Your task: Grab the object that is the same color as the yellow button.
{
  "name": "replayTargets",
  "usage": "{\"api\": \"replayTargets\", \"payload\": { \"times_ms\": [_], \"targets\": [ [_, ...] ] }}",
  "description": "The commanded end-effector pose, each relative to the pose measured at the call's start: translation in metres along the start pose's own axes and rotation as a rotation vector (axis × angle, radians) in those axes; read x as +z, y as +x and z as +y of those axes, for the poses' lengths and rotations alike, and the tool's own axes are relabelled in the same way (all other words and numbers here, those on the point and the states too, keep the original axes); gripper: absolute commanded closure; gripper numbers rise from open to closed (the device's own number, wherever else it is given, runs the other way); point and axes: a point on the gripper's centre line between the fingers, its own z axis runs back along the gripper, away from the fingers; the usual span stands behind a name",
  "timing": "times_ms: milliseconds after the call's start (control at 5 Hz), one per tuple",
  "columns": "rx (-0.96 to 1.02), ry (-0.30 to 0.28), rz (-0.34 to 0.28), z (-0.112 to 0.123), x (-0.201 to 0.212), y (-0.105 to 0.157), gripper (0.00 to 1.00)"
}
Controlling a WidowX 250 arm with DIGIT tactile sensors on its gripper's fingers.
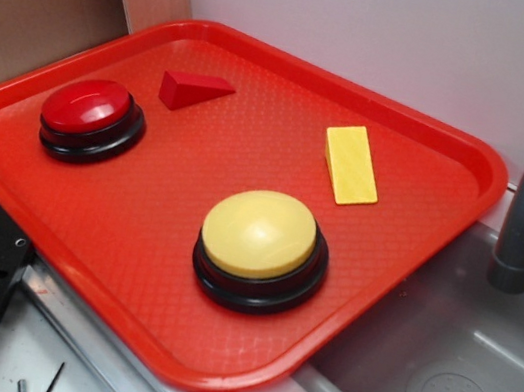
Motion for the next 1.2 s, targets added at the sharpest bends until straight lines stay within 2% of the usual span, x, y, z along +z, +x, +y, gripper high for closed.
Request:
{"api": "replayTargets", "payload": {
  "times_ms": [0, 200, 400, 600, 800, 1000],
  "targets": [
    [0.000, 0.000, 0.000, 0.000, 0.000, 0.000, 0.00],
    [0.189, 0.002, -0.013, -0.001, -0.013, 0.005, 0.00],
    [0.405, -0.066, -0.025, -0.002, -0.027, 0.023, 0.00],
    [0.562, -0.091, -0.018, -0.007, -0.041, 0.054, 0.00],
    [0.706, -0.108, -0.049, -0.020, -0.061, 0.092, 0.00],
    [0.754, -0.102, -0.036, -0.045, -0.086, 0.120, 0.00]
  ]
}}
